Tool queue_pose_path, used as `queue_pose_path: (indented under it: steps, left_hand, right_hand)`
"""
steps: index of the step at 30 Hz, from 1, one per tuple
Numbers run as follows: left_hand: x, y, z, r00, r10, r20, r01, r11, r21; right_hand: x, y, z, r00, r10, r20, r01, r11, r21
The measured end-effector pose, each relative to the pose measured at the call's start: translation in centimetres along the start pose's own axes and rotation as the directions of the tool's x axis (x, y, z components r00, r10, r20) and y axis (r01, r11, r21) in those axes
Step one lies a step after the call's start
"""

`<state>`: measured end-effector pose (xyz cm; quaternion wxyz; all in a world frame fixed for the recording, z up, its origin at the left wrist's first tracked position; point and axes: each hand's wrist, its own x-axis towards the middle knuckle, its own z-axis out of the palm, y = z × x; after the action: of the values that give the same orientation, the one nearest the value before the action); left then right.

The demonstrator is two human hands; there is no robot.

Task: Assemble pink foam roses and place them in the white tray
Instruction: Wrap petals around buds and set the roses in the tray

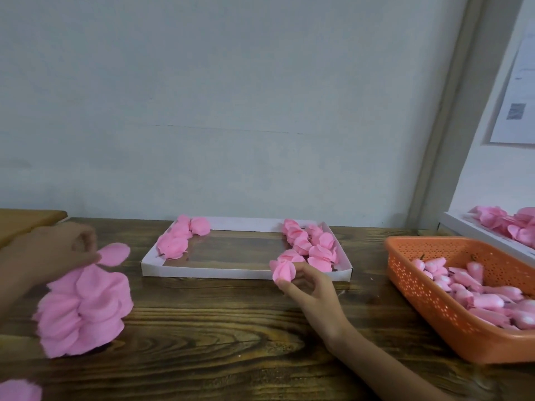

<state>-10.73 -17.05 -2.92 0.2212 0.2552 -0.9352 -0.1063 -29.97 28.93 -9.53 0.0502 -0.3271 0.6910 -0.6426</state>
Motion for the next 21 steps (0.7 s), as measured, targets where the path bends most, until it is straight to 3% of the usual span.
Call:
queue_pose_path:
  steps: [2,6,8,10,12,15,21]
  left_hand:
    - [-0.5,2.2,-1.0,0.994,0.051,-0.096,-0.055,0.998,-0.037]
    - [-2.5,11.0,-3.5,0.983,0.182,0.026,-0.156,0.899,-0.409]
    - [-3.6,15.9,-3.5,0.971,0.192,0.142,-0.047,0.736,-0.675]
    - [-4.4,19.5,-1.6,0.944,0.193,0.267,0.146,0.480,-0.865]
    - [-5.1,21.9,0.9,0.924,0.191,0.332,0.273,0.280,-0.920]
    - [-5.2,24.0,4.7,0.907,0.183,0.380,0.374,0.071,-0.925]
    - [-4.9,27.6,10.7,0.907,0.032,0.419,0.418,0.044,-0.907]
  right_hand:
    - [0.0,0.1,0.1,1.000,-0.002,-0.001,0.002,1.000,0.008]
    - [0.2,0.2,-0.1,1.000,0.011,-0.020,-0.010,0.999,0.039]
    - [0.2,0.1,-0.3,0.999,0.013,-0.030,-0.010,0.994,0.113]
    - [0.2,-0.2,-0.6,0.998,0.028,-0.056,-0.016,0.978,0.209]
    - [0.5,-0.6,-0.9,0.995,0.037,-0.088,-0.011,0.960,0.281]
    - [1.0,-1.0,-1.6,0.995,0.031,-0.098,-0.002,0.958,0.287]
    - [1.5,-1.1,-3.0,0.991,0.102,-0.089,-0.056,0.907,0.417]
